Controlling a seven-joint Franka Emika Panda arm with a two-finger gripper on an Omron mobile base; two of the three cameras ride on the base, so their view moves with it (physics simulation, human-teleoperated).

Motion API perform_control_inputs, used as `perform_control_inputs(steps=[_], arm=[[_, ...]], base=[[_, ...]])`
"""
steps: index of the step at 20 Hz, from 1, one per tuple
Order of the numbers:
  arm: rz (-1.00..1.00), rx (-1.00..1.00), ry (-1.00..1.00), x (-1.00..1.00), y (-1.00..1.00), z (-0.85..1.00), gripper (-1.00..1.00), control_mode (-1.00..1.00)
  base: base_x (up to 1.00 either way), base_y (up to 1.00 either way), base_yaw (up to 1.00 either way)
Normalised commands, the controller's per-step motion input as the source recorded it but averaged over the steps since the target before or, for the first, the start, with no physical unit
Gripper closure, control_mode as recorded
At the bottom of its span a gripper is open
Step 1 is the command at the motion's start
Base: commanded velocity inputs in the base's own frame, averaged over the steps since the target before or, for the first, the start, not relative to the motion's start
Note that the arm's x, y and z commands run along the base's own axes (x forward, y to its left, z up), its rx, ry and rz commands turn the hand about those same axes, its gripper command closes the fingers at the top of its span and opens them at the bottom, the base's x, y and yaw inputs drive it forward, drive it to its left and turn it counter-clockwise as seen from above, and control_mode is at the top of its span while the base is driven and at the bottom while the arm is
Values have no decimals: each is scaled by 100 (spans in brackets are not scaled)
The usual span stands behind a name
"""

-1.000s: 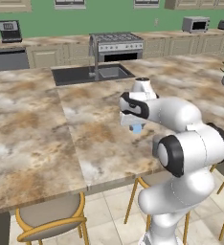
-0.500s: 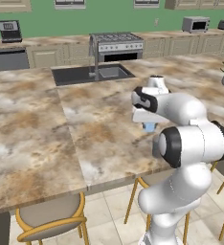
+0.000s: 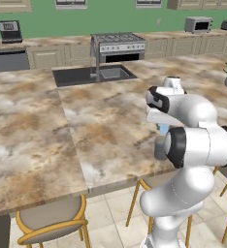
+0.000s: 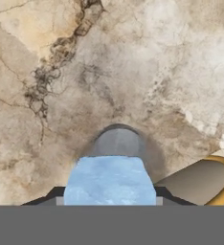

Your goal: There are four ice cubes in the ice bowl. Place two ice cubes in each glass of water.

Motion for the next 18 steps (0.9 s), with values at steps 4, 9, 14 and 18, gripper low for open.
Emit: perform_control_inputs(steps=[4, 9, 14, 18], arm=[[-14, 0, 0, -5, -19, -8, 100, -100], [-11, 0, 0, 1, 2, -2, 100, -100], [-13, -1, 0, 0, 4, -10, 100, -100], [-12, -6, 0, 0, 0, -17, 100, -100]], base=[[0, 0, 0], [0, 0, 0], [0, 0, 0], [0, 0, 0]])
